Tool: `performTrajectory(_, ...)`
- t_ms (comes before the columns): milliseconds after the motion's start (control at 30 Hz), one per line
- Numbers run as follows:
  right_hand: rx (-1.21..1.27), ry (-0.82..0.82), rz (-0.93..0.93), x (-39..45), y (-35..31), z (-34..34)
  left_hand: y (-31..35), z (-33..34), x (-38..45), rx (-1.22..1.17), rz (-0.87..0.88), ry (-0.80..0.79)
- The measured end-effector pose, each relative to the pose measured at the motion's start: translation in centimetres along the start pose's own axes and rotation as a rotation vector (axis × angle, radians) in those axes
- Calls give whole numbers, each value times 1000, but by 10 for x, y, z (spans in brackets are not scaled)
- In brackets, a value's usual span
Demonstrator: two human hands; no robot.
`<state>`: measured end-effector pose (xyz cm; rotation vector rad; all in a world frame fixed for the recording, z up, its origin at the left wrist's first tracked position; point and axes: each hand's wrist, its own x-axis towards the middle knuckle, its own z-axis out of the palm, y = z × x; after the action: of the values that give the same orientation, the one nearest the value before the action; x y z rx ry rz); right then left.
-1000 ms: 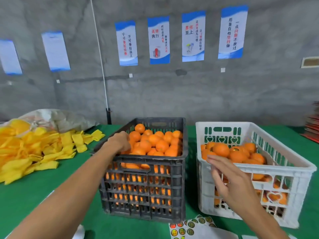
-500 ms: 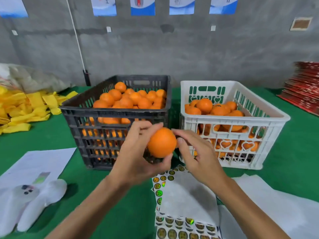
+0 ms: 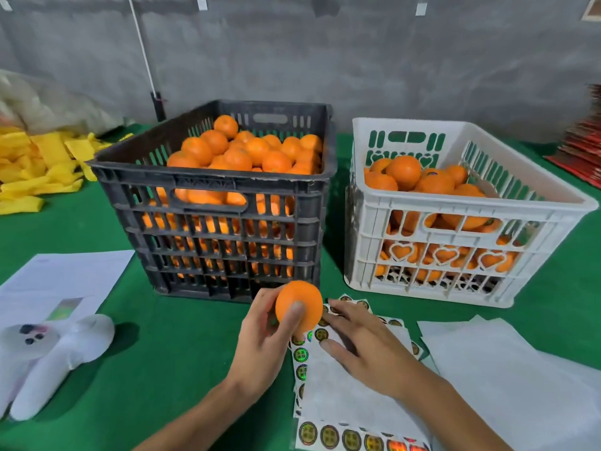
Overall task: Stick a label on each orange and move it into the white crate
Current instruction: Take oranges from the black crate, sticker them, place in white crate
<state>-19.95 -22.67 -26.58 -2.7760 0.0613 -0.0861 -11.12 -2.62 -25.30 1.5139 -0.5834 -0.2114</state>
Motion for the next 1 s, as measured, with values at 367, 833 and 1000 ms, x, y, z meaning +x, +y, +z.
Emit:
performTrajectory(367,-277,106,-175,0,-5,-15,-7,5,-9,-37,-54,-56)
performTrajectory(833,396,234,100,5,-12,-5,-5,4,-5,-87,-228,-38)
performTrajectory(1000,672,247,246,11,-10,-5,-4,6,-3,-65,-232,-43)
